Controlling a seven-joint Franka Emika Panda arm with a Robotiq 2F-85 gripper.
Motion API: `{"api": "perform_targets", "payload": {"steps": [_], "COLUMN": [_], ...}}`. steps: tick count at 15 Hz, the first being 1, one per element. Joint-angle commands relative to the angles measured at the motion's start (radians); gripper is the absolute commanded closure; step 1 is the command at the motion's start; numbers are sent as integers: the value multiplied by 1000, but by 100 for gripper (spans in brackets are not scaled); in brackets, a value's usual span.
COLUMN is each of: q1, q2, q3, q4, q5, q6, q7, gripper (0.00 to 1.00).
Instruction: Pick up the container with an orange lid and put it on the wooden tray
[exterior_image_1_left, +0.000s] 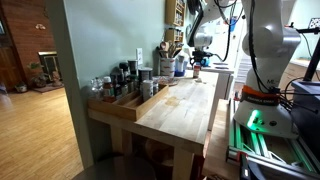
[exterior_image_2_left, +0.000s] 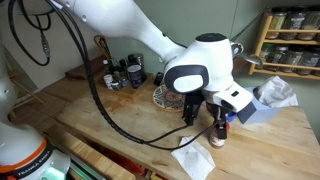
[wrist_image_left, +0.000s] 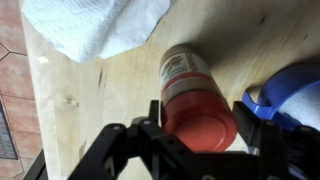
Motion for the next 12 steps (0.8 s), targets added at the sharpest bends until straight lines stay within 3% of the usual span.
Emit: {"api": "perform_targets", "payload": {"steps": [1,2,6,12], "q1": [-8,-6,6,92], "q2": [30,22,-100,-434], "q3": [-8,-10,7,16], "q4": [41,41,-38,-331], "q5": [6,3,-1,-52], "q6": [-55,-67,-124,-72], "q7": [-20,-21,-101,-344], "gripper": [58,63,63,63]}}
